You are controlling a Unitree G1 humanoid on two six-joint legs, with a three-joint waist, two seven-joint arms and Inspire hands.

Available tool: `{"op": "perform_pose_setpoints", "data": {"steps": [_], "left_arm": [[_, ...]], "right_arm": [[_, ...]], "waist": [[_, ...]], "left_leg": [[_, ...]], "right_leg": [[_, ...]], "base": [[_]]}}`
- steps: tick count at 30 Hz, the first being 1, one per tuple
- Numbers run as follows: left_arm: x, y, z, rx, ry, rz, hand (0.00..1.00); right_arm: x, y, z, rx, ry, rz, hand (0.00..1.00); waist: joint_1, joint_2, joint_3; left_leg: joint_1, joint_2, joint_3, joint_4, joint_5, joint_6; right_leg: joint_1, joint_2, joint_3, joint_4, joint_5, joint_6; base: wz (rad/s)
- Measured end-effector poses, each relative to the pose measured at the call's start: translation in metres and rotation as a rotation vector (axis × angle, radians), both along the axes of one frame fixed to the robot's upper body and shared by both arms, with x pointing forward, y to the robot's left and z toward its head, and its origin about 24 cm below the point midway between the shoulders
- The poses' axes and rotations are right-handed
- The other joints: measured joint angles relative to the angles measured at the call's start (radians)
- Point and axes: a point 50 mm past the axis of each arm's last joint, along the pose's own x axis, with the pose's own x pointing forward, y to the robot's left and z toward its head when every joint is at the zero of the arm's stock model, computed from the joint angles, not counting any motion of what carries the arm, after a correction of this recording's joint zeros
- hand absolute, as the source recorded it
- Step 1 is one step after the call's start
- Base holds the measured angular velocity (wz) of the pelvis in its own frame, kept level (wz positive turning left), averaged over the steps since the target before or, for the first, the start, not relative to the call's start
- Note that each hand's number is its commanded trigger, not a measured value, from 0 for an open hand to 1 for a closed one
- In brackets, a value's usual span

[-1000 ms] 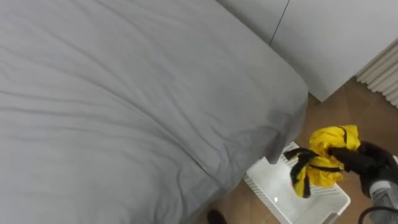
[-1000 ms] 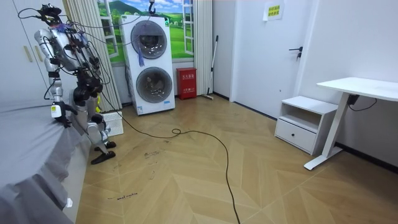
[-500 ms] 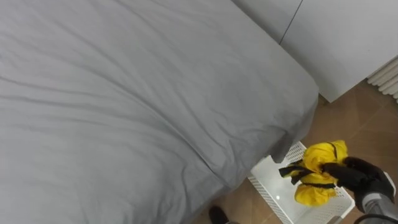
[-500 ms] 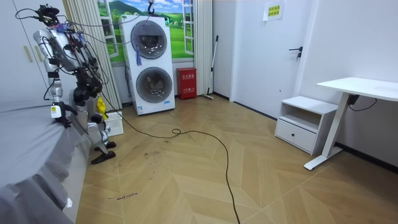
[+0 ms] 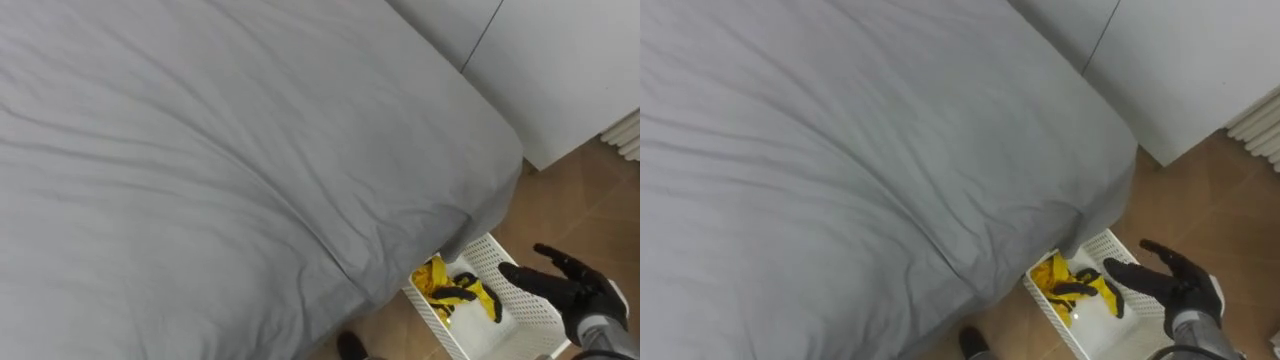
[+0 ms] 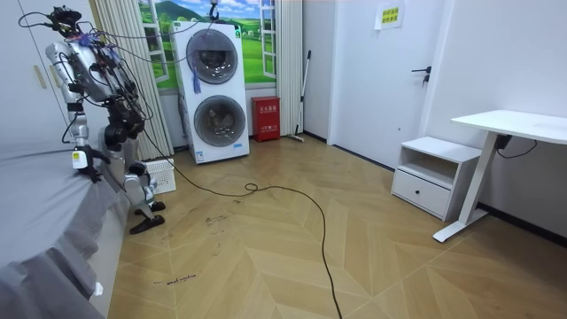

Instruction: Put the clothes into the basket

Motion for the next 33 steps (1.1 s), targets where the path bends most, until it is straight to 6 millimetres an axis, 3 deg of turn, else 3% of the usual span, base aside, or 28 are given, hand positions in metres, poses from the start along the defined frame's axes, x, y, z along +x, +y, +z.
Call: {"op": "perform_pose_setpoints", "data": {"steps": [12, 21, 27, 30, 33], "left_arm": [[0.003, 0.000, 0.001, 0.000, -0.009, -0.006, 0.00], [0.003, 0.003, 0.001, -0.018, -0.011, -0.021, 0.00], [0.004, 0.001, 0.001, -0.022, -0.016, -0.035, 0.00], [0.007, -0.001, 0.002, -0.015, -0.030, -0.077, 0.00], [0.009, 0.000, 0.003, -0.003, -0.042, -0.092, 0.00]], "right_arm": [[-0.003, -0.001, -0.001, -0.005, 0.008, 0.002, 0.00], [-0.008, 0.002, -0.002, 0.006, -0.006, 0.048, 0.00], [-0.010, 0.036, -0.016, 0.085, -0.011, 0.119, 0.00], [-0.007, 0.055, -0.019, 0.152, -0.046, 0.142, 0.00], [-0.003, 0.073, -0.018, 0.187, -0.081, 0.191, 0.00]], "waist": [[-0.001, -0.001, 0.0007], [0.004, -0.008, 0.0009], [0.045, -0.018, -0.0024], [0.061, -0.026, -0.0022], [0.099, -0.049, -0.0113]], "left_leg": [[0.001, 0.002, -0.019, 0.008, 0.001, 0.000], [0.034, 0.000, -0.073, 0.007, 0.001, 0.001], [0.100, -0.004, -0.125, -0.002, 0.003, -0.004], [0.141, -0.011, -0.172, -0.011, 0.005, -0.007], [0.174, -0.019, -0.210, -0.013, 0.006, -0.008]], "right_leg": [[0.012, -0.015, -0.027, 0.004, -0.007, -0.002], [0.084, -0.019, -0.076, -0.035, -0.013, -0.005], [0.186, -0.026, -0.127, -0.077, -0.015, -0.012], [0.250, -0.035, -0.175, -0.108, -0.021, -0.012], [0.305, -0.040, -0.205, -0.125, -0.027, -0.011]], "base": [[0.06], [0.17], [0.25], [0.50], [0.37]]}}
